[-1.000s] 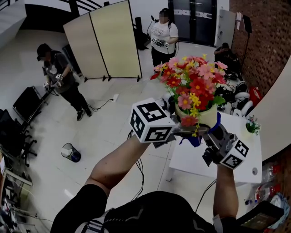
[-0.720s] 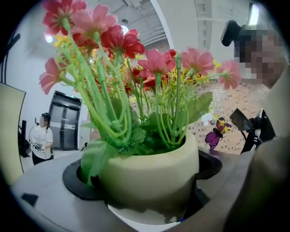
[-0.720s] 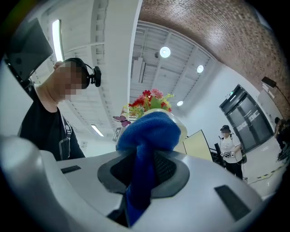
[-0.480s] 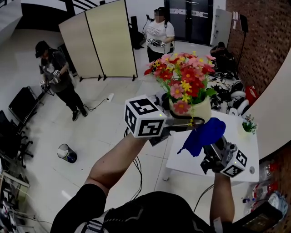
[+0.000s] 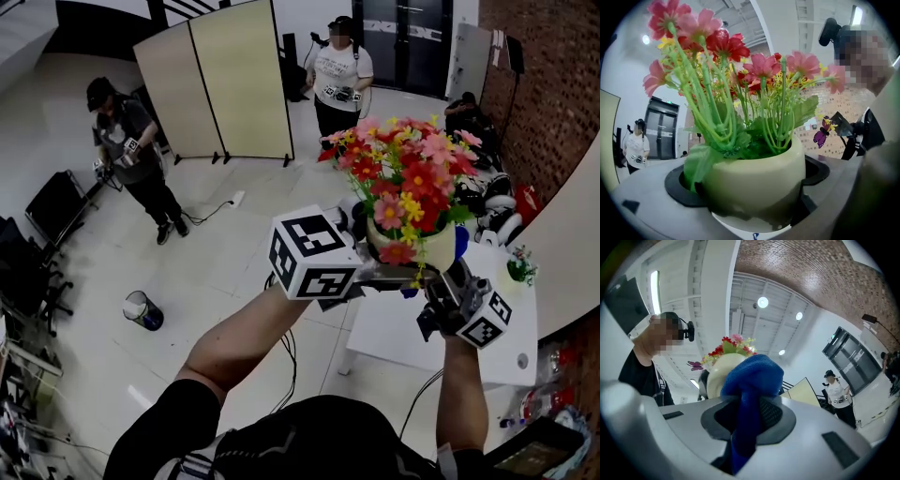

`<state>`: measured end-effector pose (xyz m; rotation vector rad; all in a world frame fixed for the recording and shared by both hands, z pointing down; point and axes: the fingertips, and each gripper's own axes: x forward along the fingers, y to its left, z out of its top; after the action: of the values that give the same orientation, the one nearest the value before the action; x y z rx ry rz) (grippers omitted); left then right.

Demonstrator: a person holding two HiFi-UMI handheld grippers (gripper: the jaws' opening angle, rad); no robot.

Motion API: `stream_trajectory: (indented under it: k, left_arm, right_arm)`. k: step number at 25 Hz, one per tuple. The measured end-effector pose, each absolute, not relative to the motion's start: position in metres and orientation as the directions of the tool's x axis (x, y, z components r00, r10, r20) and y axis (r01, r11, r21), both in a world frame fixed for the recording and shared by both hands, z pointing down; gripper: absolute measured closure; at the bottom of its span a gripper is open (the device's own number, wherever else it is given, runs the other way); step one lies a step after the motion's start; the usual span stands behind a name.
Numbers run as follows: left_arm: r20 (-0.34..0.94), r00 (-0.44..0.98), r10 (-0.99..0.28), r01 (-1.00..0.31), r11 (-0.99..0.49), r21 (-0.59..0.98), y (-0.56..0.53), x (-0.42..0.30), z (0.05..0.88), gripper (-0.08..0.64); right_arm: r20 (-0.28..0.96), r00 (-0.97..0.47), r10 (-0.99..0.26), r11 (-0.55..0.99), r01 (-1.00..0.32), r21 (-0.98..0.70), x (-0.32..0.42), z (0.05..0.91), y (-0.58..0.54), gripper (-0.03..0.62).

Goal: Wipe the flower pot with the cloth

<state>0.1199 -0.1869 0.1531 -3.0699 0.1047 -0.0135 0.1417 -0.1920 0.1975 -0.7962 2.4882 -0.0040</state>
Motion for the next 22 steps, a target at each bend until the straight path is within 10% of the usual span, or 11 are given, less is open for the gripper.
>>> stream_trajectory:
  k: [15, 22]
  left_arm:
    - [-0.026, 0.994, -0.109, -0.109, -0.994, -0.001, -0.219, 0.114, 0.153, -0.02]
    - [-0.057, 0.997, -0.06, -0.061, -0.998, -0.009, -0.203, 0.12, 0.142, -0.021]
  right_arm:
    - [-0.543, -0.739, -0.399, 0.886, -0.463, -0.022, 0.121, 0.18, -0.124, 0.528]
    - [-0.481, -0.66, -0.578, 0.804, -0.563, -0.192, 0.143, 0.238, -0.182, 0.528]
